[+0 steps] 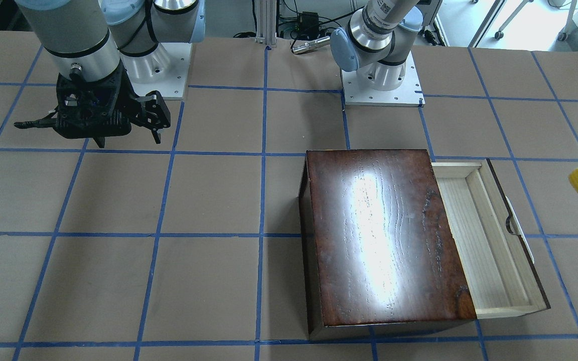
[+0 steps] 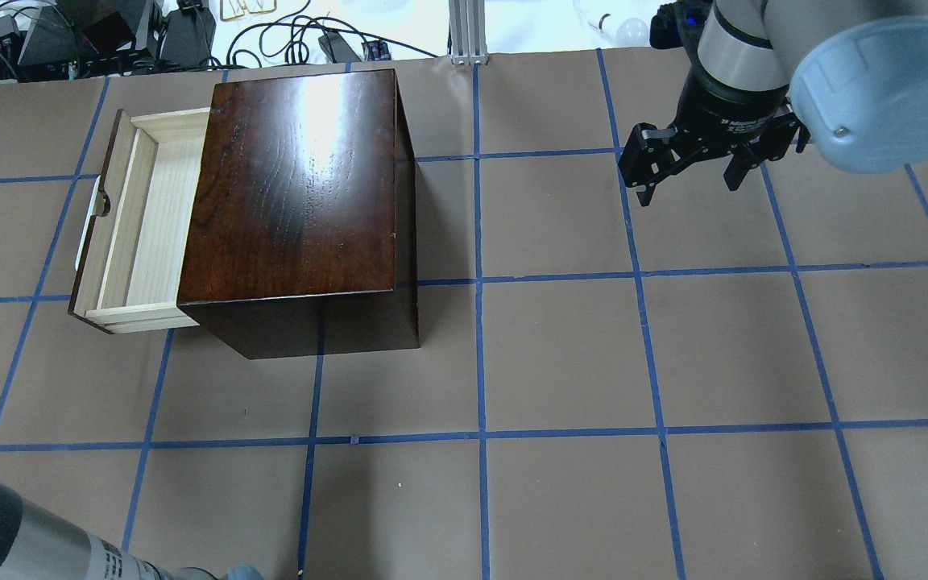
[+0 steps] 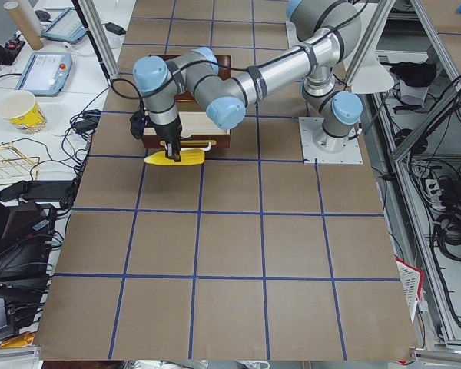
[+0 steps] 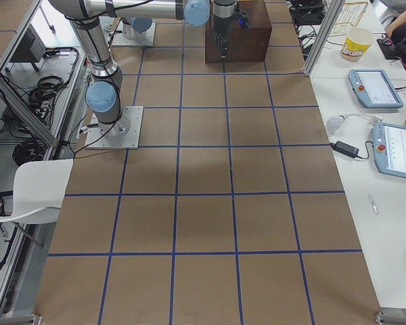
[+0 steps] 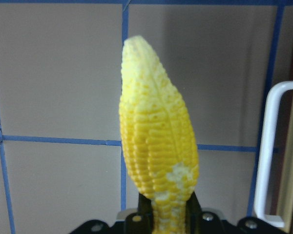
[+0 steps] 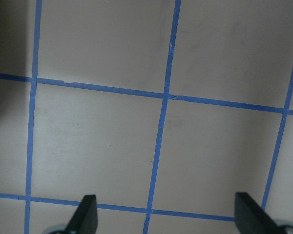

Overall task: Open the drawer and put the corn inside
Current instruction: 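Lift the corn with the left gripper and carry it over the drawer, then lower the corn into the open drawer with the left gripper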

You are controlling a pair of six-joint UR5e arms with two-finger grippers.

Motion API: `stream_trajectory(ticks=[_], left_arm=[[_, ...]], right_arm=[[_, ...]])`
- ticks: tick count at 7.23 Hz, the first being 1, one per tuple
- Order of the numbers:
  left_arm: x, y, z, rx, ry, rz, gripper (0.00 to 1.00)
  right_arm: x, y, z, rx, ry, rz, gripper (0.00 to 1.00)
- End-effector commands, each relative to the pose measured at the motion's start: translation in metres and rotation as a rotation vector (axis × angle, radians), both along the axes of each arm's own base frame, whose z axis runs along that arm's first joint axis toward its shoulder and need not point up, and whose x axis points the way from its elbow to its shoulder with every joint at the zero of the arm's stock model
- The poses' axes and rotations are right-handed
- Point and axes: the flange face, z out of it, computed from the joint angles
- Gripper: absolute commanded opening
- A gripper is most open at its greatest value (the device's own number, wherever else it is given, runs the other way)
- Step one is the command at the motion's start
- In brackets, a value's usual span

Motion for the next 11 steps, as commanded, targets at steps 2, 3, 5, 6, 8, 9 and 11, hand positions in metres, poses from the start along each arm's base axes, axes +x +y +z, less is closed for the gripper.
stream_trajectory(ticks=[2,3,5,6,8,9,11], left_arm=[[-0.114,-0.012,0.0,0.035,0.014,-0.173,0.0],[-0.132,-0.016,-0.023,0.07,0.032,-0.201,0.0],[-0.139,-0.013,-0.056,0.119,0.054,-0.208,0.0],[-0.138,-0.012,-0.067,0.131,0.06,-0.201,0.0],[-0.146,-0.02,-0.095,0.082,0.153,-0.185,0.0],[-0.147,-0.02,-0.111,0.09,0.157,-0.185,0.0],[-0.143,-0.02,-0.131,0.097,0.161,-0.186,0.07]], right_arm=[[0.001,0.0,0.0,0.001,-0.001,0.001,1.0],[0.001,0.0,0.0,0.001,-0.002,0.001,1.0],[0.001,0.0,0.0,0.001,-0.002,0.001,1.0],[0.0,0.0,0.0,0.001,0.0,0.001,1.0],[0.0,0.0,0.0,0.001,0.0,0.001,1.0],[0.0,0.0,0.0,0.001,0.0,0.001,1.0],[-0.001,0.0,0.0,0.001,0.0,-0.001,1.0]])
